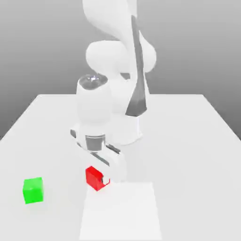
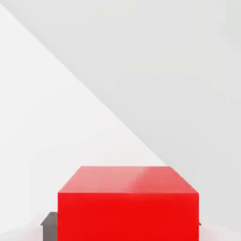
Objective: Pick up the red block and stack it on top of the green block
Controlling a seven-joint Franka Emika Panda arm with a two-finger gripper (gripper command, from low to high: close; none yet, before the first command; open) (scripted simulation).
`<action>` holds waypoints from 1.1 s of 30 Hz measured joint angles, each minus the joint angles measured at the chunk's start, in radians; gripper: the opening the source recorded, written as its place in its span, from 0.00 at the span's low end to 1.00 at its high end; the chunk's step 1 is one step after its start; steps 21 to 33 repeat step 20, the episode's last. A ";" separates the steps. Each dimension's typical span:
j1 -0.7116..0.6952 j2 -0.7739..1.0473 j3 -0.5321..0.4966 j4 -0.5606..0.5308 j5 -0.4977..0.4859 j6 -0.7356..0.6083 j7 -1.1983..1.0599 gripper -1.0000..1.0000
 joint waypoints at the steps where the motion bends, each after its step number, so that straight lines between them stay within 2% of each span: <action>1: -0.009 -0.021 -0.009 0.006 0.004 -0.027 -0.013 0.00; 11: -0.263 0.039 -0.183 0.248 0.004 -0.209 -0.272 0.00; 12: -0.301 0.062 -0.181 0.261 0.010 -0.199 -0.289 0.00; 16: -0.299 0.190 -0.146 0.278 0.048 -0.088 -0.329 0.00; 17: -0.303 0.223 -0.140 0.280 0.058 -0.058 -0.336 1.00; 33: -0.303 0.223 -0.140 0.280 0.058 -0.058 -0.336 1.00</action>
